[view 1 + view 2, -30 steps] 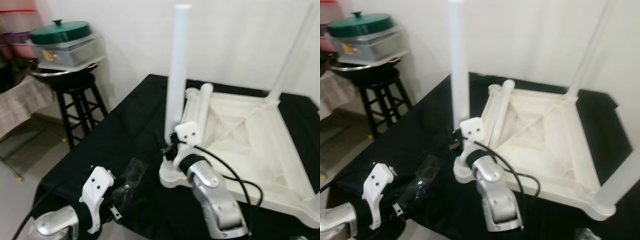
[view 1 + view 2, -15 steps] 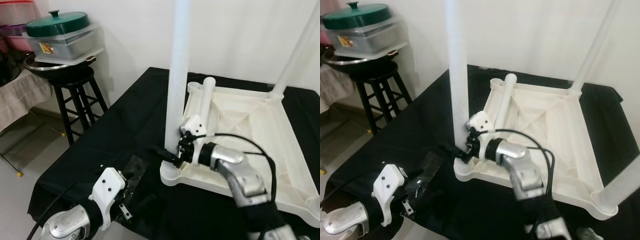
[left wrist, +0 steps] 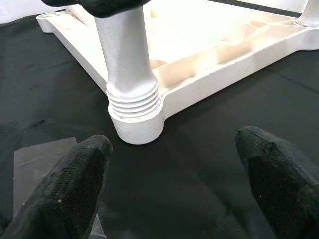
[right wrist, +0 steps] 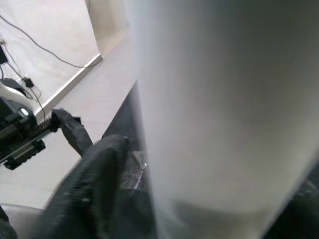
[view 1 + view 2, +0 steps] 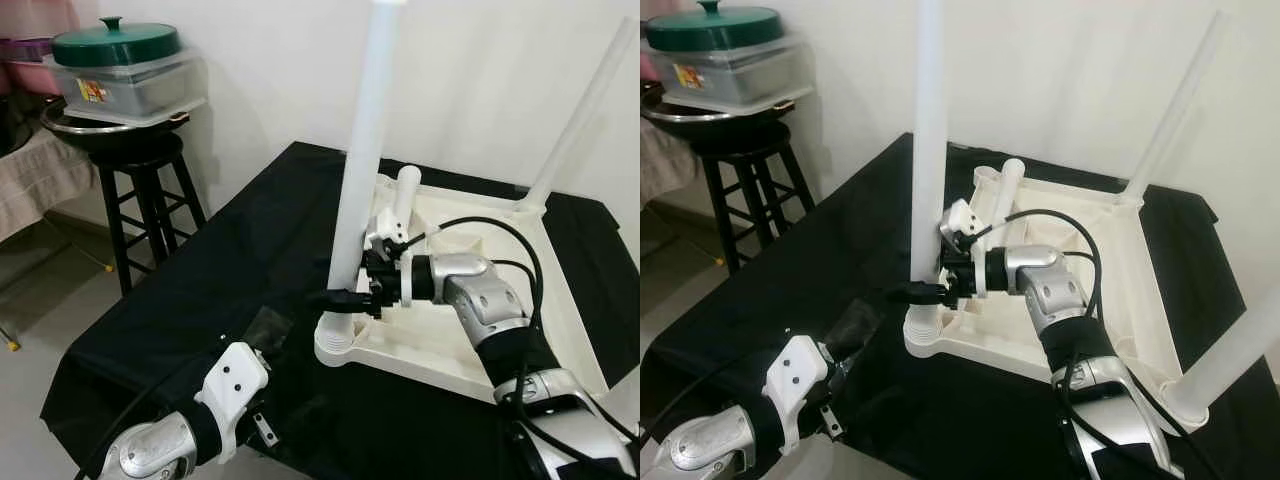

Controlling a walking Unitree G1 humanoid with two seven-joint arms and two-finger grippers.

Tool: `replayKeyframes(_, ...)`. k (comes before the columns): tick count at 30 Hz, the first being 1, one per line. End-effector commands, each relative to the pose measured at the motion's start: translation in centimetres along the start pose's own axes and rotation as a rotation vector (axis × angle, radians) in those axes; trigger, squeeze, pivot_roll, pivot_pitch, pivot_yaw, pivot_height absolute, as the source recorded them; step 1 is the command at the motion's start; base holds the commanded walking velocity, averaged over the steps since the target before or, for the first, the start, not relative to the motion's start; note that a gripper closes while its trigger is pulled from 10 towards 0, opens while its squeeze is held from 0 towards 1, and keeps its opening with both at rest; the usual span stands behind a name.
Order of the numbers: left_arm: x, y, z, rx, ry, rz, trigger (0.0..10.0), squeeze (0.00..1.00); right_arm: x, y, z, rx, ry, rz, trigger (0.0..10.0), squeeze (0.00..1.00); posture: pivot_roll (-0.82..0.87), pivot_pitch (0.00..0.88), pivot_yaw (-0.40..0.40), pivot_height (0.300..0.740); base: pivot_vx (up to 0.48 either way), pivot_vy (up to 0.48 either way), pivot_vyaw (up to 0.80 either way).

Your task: Building children table

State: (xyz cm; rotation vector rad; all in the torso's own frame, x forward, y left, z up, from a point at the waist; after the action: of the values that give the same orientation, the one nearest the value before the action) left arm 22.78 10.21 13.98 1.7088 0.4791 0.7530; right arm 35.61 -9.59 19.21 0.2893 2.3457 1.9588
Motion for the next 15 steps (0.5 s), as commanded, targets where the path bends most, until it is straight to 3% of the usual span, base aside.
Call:
replayKeyframes(1,-0.4,-0.3,0.3,-0.001,-0.022,-0.007,10.0,0.0,0.3,-0.3,-0.2,-0.001,0.047,0.013,0.0,0.0,0.12,0.0,-0.097,0.74,0.0,0.0,0.0)
replayKeyframes(7,-0.6,-0.3,0.6,-0.002,-0.06,-0.019,10.0,0.0,0.4,-1.4,-0.7,-0.012,0.028,0.036,0.0,0.0,0.1,0.0,-0.083,0.74,0.0,0.0,0.0)
replayKeyframes(8,-0.6,-0.4,0.6,-0.001,-0.067,-0.02,5.3,0.0,0.4,-1.6,-0.8,-0.025,0.023,0.037,0.0,0.0,0.09,0.0,-0.069,0.74,0.0,0.0,0.0)
replayKeyframes(10,-0.6,-0.4,0.6,-0.001,-0.072,-0.021,5.3,0.0,0.4,-1.6,-0.8,-0.035,0.021,0.037,0.0,0.0,0.09,0.0,-0.069,0.74,0.0,0.0,0.0)
replayKeyframes(11,-0.6,-0.5,0.6,0.0,-0.08,-0.026,0.0,0.0,0.4,-2.3,-0.7,-0.033,-0.027,0.027,0.0,0.0,0.08,0.0,-0.062,0.74,0.0,0.0,0.0)
replayKeyframes(12,-0.6,-0.5,0.6,0.0,-0.08,-0.026,0.0,0.0,0.4,-2.3,-0.7,-0.033,-0.027,0.027,0.0,0.0,0.08,0.0,-0.062,0.74,0.0,0.0,0.0)
replayKeyframes(15,-0.5,-0.5,0.5,0.0,-0.078,-0.027,0.0,0.0,0.4,-3.8,0.1,0.004,-0.19,0.01,0.0,0.0,0.08,0.0,-0.066,0.74,0.0,0.0,0.0)
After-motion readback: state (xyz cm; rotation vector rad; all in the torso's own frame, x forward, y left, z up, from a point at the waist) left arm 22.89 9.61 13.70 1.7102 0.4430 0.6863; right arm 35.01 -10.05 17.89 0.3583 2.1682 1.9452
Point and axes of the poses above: a point about 5 cm out from each wrist's last joint towards the gripper, its own z axis pointing out of the wrist towards the gripper, its own y axis along the axis of the wrist's last joint, x = y × z, the point moved 3 cm from there along z, pointing out of the wrist towards the gripper, and after that the axes turned 4 degrees about z, right-handed, at the moved point
